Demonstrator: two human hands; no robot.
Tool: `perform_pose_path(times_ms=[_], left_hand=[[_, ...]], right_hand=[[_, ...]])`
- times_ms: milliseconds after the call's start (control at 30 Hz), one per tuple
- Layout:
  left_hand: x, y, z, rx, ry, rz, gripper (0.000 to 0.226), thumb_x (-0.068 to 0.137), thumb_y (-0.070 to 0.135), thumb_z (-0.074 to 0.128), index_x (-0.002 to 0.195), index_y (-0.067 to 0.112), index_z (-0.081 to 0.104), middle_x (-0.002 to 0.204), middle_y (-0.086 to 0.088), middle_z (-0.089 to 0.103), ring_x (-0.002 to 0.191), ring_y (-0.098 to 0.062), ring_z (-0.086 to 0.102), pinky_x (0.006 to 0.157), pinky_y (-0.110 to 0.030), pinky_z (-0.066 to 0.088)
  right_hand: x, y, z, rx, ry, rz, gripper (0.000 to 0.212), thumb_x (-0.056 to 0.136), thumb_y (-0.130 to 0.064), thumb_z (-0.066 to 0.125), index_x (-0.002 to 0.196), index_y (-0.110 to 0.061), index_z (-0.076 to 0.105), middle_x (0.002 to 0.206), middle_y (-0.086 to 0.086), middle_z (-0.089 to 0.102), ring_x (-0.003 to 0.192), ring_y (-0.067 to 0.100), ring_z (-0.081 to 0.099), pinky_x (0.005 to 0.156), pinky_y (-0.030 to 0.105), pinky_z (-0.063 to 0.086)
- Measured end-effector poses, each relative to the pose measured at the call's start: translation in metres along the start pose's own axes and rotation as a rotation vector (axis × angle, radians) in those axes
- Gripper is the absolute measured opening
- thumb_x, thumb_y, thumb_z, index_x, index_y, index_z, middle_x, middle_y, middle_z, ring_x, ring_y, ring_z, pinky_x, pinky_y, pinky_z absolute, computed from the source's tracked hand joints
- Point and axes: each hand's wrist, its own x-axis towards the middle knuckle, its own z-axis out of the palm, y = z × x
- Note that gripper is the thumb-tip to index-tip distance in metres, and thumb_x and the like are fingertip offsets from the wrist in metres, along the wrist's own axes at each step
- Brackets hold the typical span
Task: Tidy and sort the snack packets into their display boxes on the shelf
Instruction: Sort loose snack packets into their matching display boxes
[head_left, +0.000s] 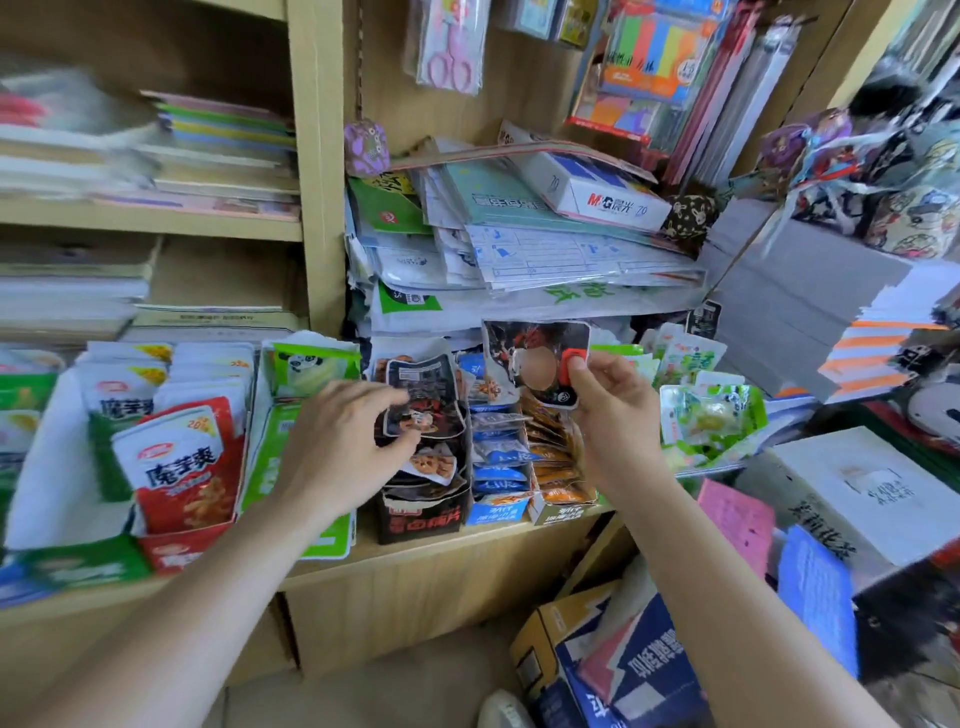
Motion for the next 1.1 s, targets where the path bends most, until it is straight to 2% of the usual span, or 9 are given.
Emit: perform_pose_path(times_ms=[100,200,267,367,533,700,833,967,1100], left_hand=[[-0.008,-0.015,-0.007,0.081,-0.118,0.004,0.053,0.090,0.059,0.061,0.134,0.029,0.063,0.144,0.009,0.056,0.131,-0.020,0.047,0.110,-0.039,0.035],[-0.018,-0.023,-0.011,0.060,-0.180,0.020,0.057,0.093,0.061,0.056,0.143,0.035,0.052,0.154,0.016,0.041,0.140,-0.013,0.040,0.115,-0.037,0.032],[-0.022,-0.026,-0.015,0.080,-0.159,0.030,0.052,0.094,0.059,0.056,0.139,0.035,0.056,0.150,0.017,0.045,0.135,-0.010,0.046,0.108,-0.034,0.040],[-0.023,-0.030,-0.021,0.096,-0.060,0.047,0.032,0.091,0.044,0.066,0.120,0.030,0.064,0.130,0.013,0.062,0.119,-0.014,0.060,0.093,-0.031,0.046],[-0.015,-0.025,-0.014,0.023,-0.007,0.118,0.054,0.091,0.040,0.069,0.139,0.024,0.054,0.142,0.004,0.055,0.130,-0.019,0.051,0.106,-0.040,0.040],[-0.003,-0.007,0.014,0.052,-0.025,0.287,0.064,0.088,0.055,0.047,0.141,0.020,0.057,0.147,0.002,0.053,0.131,-0.022,0.047,0.110,-0.040,0.037],[-0.002,0.027,0.036,-0.015,0.013,0.391,0.058,0.089,0.050,0.049,0.135,0.018,0.063,0.141,0.002,0.058,0.131,-0.022,0.049,0.114,-0.041,0.037],[-0.002,0.080,0.067,-0.135,-0.003,0.455,0.053,0.089,0.050,0.051,0.133,0.023,0.064,0.138,0.010,0.058,0.130,-0.015,0.048,0.114,-0.033,0.035],[0.019,0.151,0.107,-0.138,-0.092,0.540,0.060,0.091,0.051,0.056,0.146,0.030,0.050,0.147,0.012,0.050,0.137,-0.014,0.039,0.118,-0.031,0.029]], right_hand=[[-0.007,0.005,0.026,-0.142,-0.070,-0.211,0.007,0.094,-0.007,0.066,0.091,-0.013,0.069,0.084,0.005,0.075,0.072,0.013,0.069,0.062,0.023,0.054],[-0.005,0.026,0.051,-0.610,-0.242,-0.491,0.013,0.095,-0.008,0.064,0.100,-0.015,0.074,0.090,0.000,0.076,0.082,0.017,0.071,0.071,0.032,0.057],[-0.002,0.050,0.063,-0.945,-0.453,-0.655,0.016,0.094,-0.015,0.062,0.103,-0.015,0.076,0.098,0.002,0.075,0.092,0.023,0.071,0.078,0.040,0.058],[-0.005,0.067,0.076,-1.174,-0.638,-0.630,0.041,0.097,-0.041,0.043,0.106,-0.014,0.072,0.106,0.002,0.071,0.107,0.025,0.063,0.094,0.042,0.047],[-0.014,0.054,0.060,-1.012,-0.652,-0.624,0.029,0.098,-0.028,0.056,0.118,-0.011,0.069,0.109,0.005,0.071,0.100,0.024,0.065,0.090,0.042,0.051],[-0.011,0.033,-0.003,-1.042,-0.284,-0.751,0.020,0.090,-0.018,0.065,0.106,-0.014,0.075,0.103,-0.003,0.074,0.097,0.020,0.064,0.089,0.038,0.049],[0.007,0.014,-0.088,-1.286,0.031,-0.416,0.050,0.079,-0.041,0.060,0.127,-0.025,0.065,0.131,-0.003,0.062,0.121,0.030,0.048,0.101,0.050,0.041],[0.022,0.021,-0.166,-1.413,-0.134,0.059,0.068,0.085,-0.057,0.065,0.147,-0.044,0.040,0.149,-0.001,0.047,0.135,0.031,0.043,0.109,0.049,0.037],[0.030,0.029,-0.195,-1.244,-0.265,0.075,0.056,0.089,-0.036,0.071,0.141,-0.036,0.051,0.138,-0.005,0.059,0.125,0.021,0.056,0.098,0.031,0.044]])
